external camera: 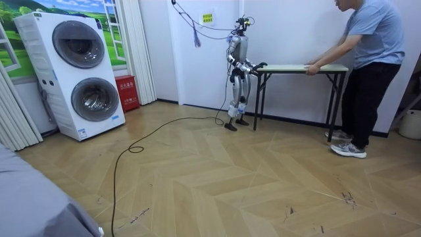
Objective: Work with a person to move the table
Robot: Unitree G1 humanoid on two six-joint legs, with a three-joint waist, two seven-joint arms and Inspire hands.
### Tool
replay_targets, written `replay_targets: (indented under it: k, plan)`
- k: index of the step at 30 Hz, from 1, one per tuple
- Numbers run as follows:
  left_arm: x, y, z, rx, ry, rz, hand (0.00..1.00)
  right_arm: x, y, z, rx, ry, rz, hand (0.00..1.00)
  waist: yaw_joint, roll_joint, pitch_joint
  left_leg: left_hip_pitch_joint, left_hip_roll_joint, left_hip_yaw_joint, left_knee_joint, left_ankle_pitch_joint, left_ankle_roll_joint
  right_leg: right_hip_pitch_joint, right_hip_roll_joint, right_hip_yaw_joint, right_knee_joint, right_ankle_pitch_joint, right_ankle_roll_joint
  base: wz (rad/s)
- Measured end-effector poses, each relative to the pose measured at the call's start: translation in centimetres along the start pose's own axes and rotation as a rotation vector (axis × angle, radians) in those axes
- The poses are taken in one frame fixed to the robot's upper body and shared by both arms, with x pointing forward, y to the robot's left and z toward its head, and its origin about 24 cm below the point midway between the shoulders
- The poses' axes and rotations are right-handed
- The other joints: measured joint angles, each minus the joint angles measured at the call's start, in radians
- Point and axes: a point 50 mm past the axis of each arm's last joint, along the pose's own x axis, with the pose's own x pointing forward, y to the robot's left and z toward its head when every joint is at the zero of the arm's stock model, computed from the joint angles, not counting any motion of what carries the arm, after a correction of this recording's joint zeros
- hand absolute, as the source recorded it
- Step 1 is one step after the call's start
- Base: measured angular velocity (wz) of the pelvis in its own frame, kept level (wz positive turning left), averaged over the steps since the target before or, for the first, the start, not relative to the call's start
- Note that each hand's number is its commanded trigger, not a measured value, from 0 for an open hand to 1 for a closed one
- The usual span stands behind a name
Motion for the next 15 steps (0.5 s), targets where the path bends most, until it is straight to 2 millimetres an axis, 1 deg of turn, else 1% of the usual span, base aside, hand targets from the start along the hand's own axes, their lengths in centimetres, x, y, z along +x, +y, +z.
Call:
replay_targets:
  k: [2, 5, 9, 11, 15]
  plan:
    - [0.0, 0.3, 0.2, 0.026, 0.007, 0.012, 1.0, 0.0, -0.3, -0.2, 0.009, 0.009, -0.015, 1.0, -0.001, -0.001, -0.0001, 0.013, 0.001, -0.003, -0.014, -0.001, 0.002, 0.037, 0.007, 0.0, -0.045, 0.014, 0.004, 0.0]
    - [-0.1, 1.0, 0.5, 0.054, 0.018, 0.035, 1.0, 0.0, -0.7, -0.6, 0.002, 0.024, -0.034, 1.0, -0.009, -0.003, 0.0005, 0.041, -0.002, -0.003, -0.037, -0.006, 0.006, 0.072, 0.008, 0.003, -0.089, 0.025, 0.007, 0.0]
    - [0.1, 1.9, 0.5, 0.064, 0.034, 0.046, 1.0, 0.0, -1.5, -0.9, 0.001, 0.036, -0.056, 1.0, -0.01, -0.008, 0.0, 0.063, -0.003, -0.001, -0.051, -0.015, 0.011, 0.093, 0.009, 0.005, -0.106, 0.03, 0.006, 0.0]
    - [0.2, 2.2, 0.4, 0.085, 0.049, 0.045, 1.0, -0.1, -1.9, -1.0, -0.006, 0.042, -0.059, 1.0, -0.009, -0.01, 0.0004, 0.064, -0.004, -0.002, -0.052, -0.02, 0.014, 0.092, 0.01, 0.026, -0.106, 0.03, 0.006, 0.0]
    - [0.1, 2.3, 0.4, 0.095, 0.051, 0.034, 1.0, -0.3, -2.0, -1.0, -0.007, 0.041, -0.054, 1.0, -0.009, -0.01, 0.0002, 0.065, -0.004, 0.0, -0.053, -0.023, 0.016, 0.085, 0.011, 0.037, -0.106, 0.032, 0.005, 0.0]
